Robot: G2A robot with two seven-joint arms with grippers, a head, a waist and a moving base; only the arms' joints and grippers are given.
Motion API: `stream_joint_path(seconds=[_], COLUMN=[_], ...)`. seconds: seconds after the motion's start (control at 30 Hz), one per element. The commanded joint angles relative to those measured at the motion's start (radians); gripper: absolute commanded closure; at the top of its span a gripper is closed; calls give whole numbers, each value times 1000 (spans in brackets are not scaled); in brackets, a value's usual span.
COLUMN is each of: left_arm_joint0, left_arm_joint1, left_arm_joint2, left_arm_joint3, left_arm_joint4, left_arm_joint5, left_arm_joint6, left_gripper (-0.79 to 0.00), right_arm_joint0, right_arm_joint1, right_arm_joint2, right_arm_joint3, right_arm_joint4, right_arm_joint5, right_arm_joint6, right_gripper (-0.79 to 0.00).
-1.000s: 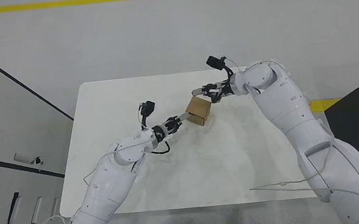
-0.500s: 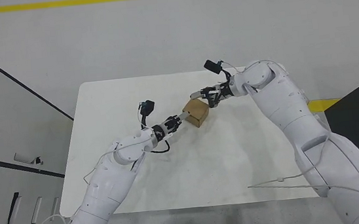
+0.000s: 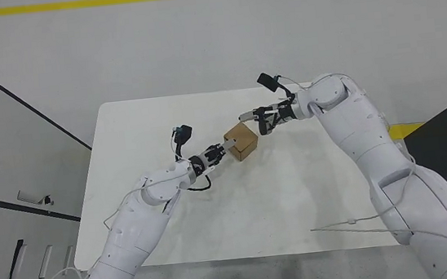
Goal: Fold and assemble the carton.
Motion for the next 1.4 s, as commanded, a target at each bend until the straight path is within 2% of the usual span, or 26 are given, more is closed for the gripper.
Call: stream_joint_path(seconds=[0.0, 0.1, 0.27, 0.53, 0.6, 0.73, 0.9, 1.03, 1.2, 1.27, 1.37], left_arm_joint0=[0, 9, 25, 27, 30, 22, -3, -3, -3, -7, -23], left_arm_joint1=[0, 5, 18, 19, 20, 22, 21, 21, 21, 22, 23], left_arm_joint2=[0, 3, 1, 0, 1, 14, 50, 50, 50, 49, 65], left_arm_joint3=[0, -26, -53, -57, -44, 2, 60, 60, 60, 67, 87], left_arm_joint4=[0, 71, 229, 250, 298, 412, 627, 627, 627, 691, 808], left_arm_joint5=[0, -45, -206, -211, -241, -367, -521, -521, -521, -502, -556], left_arm_joint6=[0, 30, 71, 85, 127, 223, 422, 422, 422, 443, 535], left_gripper=[-785, -785, -785, -785, -785, -785, -785, -785, -785, -785, -785], right_arm_joint0=[-2, -2, -2, -2, -2, -32, -72, -108, -108, -108, -108], right_arm_joint1=[2, 2, 2, 2, 2, 15, 47, 79, 79, 79, 79], right_arm_joint2=[4, 4, 4, 4, 4, 22, 88, 155, 155, 155, 155], right_arm_joint3=[-4, -4, -4, -4, -4, -40, -75, -107, -107, -107, -107], right_arm_joint4=[1, 1, 1, 1, 1, 0, 32, 48, 48, 48, 48], right_arm_joint5=[-2, -2, -2, -2, -2, -5, -21, -16, -16, -16, -16], right_arm_joint6=[2, 2, 2, 2, 2, -30, -3, 20, 20, 20, 20], right_gripper=[-785, -785, -785, -785, -785, -785, -785, -785, -785, -785, -785])
